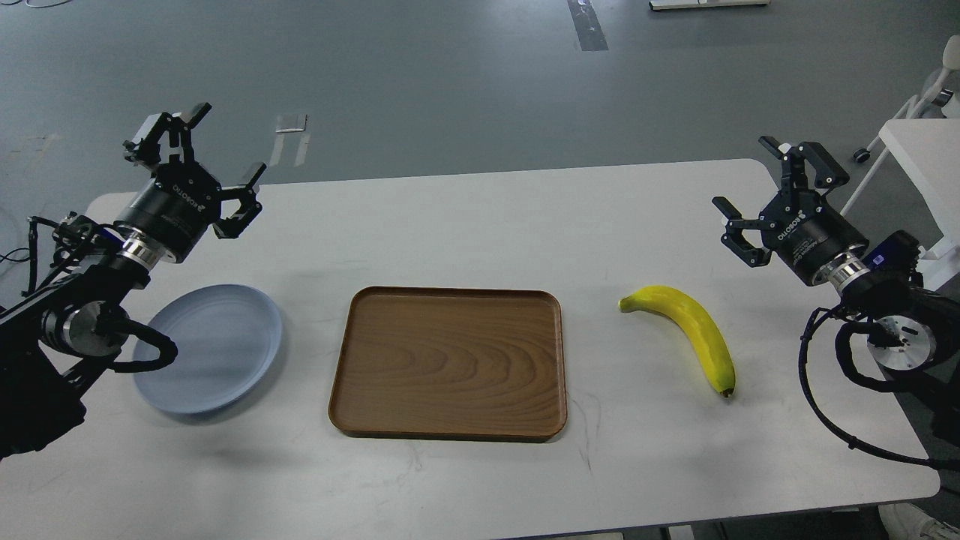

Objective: Place banana on plate with both arms
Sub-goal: 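Lower the left gripper to the rim of the light blue plate and grasp it, then slide the blue plate with the left gripper onto the brown wooden tray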

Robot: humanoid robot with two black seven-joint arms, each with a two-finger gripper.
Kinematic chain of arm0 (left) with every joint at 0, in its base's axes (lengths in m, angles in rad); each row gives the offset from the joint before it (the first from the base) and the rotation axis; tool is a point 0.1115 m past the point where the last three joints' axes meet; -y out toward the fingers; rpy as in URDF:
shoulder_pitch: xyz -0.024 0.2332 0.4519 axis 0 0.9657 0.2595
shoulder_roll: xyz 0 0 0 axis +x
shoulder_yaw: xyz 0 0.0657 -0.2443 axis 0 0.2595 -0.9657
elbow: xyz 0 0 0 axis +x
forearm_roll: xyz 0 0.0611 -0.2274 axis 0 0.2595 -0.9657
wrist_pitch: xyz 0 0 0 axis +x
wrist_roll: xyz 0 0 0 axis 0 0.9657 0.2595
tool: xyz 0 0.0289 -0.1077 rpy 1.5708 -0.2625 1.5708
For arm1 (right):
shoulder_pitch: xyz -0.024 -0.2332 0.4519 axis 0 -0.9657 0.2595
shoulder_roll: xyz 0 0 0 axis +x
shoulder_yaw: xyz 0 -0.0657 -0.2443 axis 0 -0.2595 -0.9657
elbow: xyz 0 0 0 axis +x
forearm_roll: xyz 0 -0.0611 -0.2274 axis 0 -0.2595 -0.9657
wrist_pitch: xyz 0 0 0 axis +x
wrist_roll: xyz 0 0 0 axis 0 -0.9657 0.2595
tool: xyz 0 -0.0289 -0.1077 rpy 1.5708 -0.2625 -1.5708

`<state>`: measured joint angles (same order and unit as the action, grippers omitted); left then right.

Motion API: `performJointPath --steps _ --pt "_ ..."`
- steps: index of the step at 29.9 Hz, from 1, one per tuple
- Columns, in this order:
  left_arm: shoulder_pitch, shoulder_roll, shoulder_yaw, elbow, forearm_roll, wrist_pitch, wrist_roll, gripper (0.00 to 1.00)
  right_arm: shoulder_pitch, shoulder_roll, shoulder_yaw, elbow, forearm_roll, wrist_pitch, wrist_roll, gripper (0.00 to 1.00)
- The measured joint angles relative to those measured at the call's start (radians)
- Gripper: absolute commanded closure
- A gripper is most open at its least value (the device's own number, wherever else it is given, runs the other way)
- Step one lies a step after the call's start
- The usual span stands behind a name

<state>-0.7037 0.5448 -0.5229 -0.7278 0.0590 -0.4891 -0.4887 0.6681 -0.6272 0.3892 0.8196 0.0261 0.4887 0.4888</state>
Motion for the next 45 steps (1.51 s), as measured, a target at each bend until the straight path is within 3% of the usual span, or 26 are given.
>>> performJointPath --steps 4,12,16,20,25,28,36,45 --pt "-0.015 0.07 0.006 -0.014 0.137 0.0 0.0 0.0 0.003 -0.009 -0.002 0.001 -0.001 0.0 0.0 0.0" --pt "-0.033 0.347 0.009 -0.337 0.828 0.0 0.0 0.0 0.008 -0.021 -0.004 0.002 -0.004 0.0 -0.001 0.0" --pt "-0.027 0.428 0.013 -0.427 1.069 0.004 0.0 0.0 0.007 -0.023 -0.005 0.003 -0.008 0.0 0.0 0.0" --pt "-0.021 0.489 0.062 -0.452 1.392 0.078 0.0 0.0 0.006 -0.023 -0.006 0.004 -0.013 0.0 0.0 0.0" --pt "0.008 0.525 0.166 -0.395 1.576 0.244 0.0 0.0 0.001 -0.022 -0.006 0.007 -0.014 0.0 0.0 0.0" --pt "0.016 0.52 0.223 -0.321 1.597 0.283 0.0 0.0 -0.003 -0.022 -0.006 0.01 -0.014 0.0 0.0 0.0" --pt "0.051 0.435 0.302 -0.145 1.499 0.295 0.0 0.02 -0.006 -0.022 -0.006 0.011 -0.014 0.0 0.0 0.0" --pt "0.087 0.372 0.311 -0.053 1.412 0.289 0.0 0.07 -0.008 -0.048 -0.006 0.013 -0.014 0.0 0.0 0.0"
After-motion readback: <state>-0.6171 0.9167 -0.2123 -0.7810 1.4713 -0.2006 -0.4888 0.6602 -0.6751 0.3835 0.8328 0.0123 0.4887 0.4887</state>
